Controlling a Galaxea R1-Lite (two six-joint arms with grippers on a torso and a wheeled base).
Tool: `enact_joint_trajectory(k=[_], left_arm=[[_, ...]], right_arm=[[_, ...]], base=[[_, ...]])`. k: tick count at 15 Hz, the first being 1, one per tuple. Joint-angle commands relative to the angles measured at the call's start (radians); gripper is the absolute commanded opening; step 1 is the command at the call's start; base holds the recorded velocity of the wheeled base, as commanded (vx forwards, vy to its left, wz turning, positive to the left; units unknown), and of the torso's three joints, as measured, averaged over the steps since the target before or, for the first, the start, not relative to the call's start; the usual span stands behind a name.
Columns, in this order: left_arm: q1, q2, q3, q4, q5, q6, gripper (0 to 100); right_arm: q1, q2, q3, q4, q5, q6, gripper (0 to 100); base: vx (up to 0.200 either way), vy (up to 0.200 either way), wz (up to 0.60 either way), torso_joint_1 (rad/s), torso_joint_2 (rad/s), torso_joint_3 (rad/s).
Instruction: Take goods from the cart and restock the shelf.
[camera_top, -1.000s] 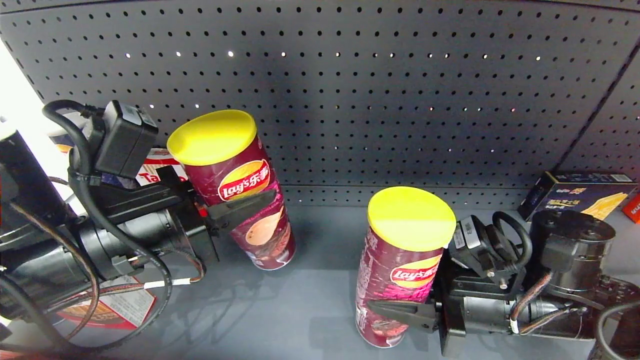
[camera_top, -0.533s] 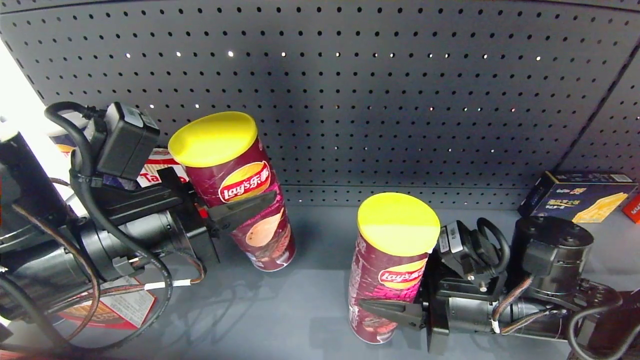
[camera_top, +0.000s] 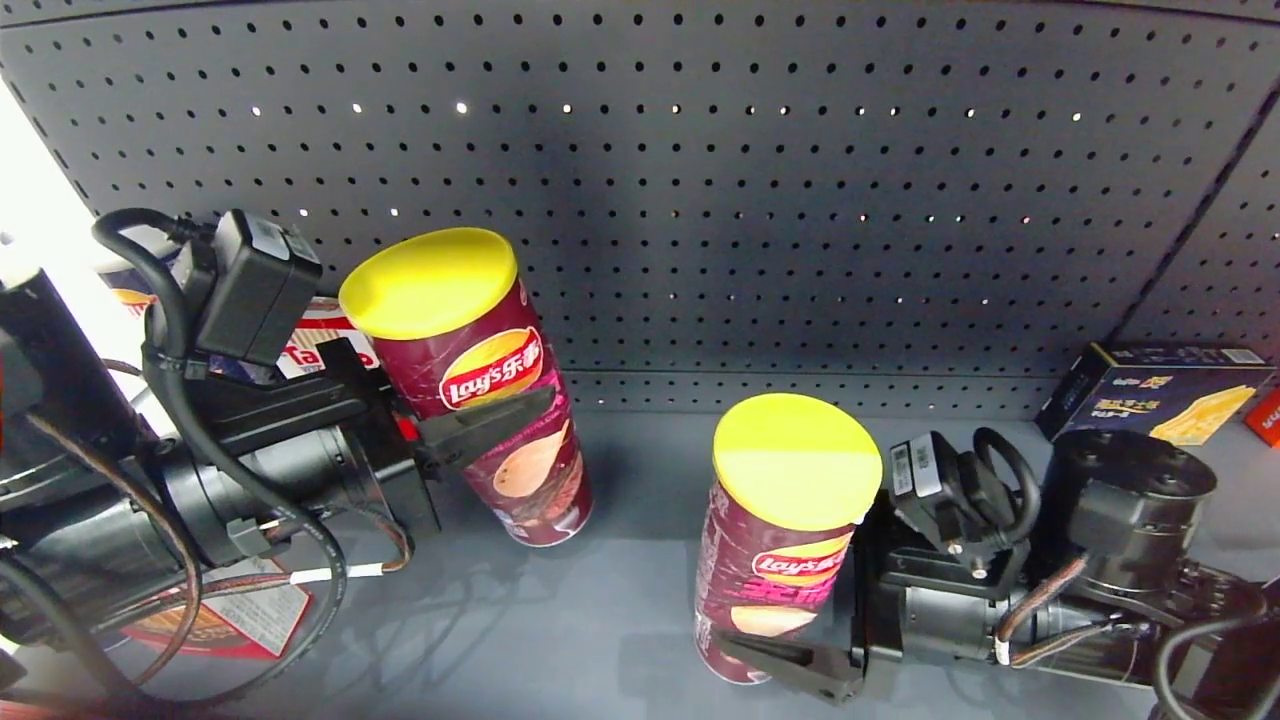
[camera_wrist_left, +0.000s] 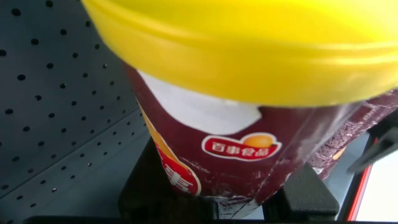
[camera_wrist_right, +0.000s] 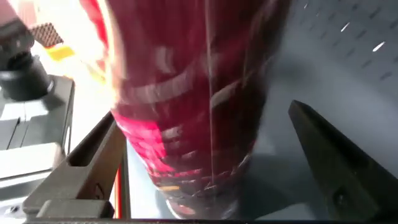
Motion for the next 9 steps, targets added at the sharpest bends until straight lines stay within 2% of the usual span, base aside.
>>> enact_joint_trajectory(k=[1, 6, 9], left_arm=[[-0.001, 0.003, -0.002, -0.002, 0.000, 0.000, 0], [-0.001, 0.000, -0.004, -0.002, 0.000, 0.000, 0], [-0.002, -0.002, -0.002, -0.002, 0.000, 0.000, 0]], right_arm=[[-0.027, -0.077, 0.002, -0.001, 0.001, 0.000, 100], [-0.107, -0.290, 0.039, 0.023, 0.004, 0.003, 100], [-0.128, -0.473, 0.085, 0.134, 0.000, 0.008, 100]], base=[[0.000, 0.000, 0.00, 0.000, 0.00, 0.000], [0.000, 0.000, 0.00, 0.000, 0.00, 0.000], [0.000, 0.000, 0.00, 0.000, 0.00, 0.000]])
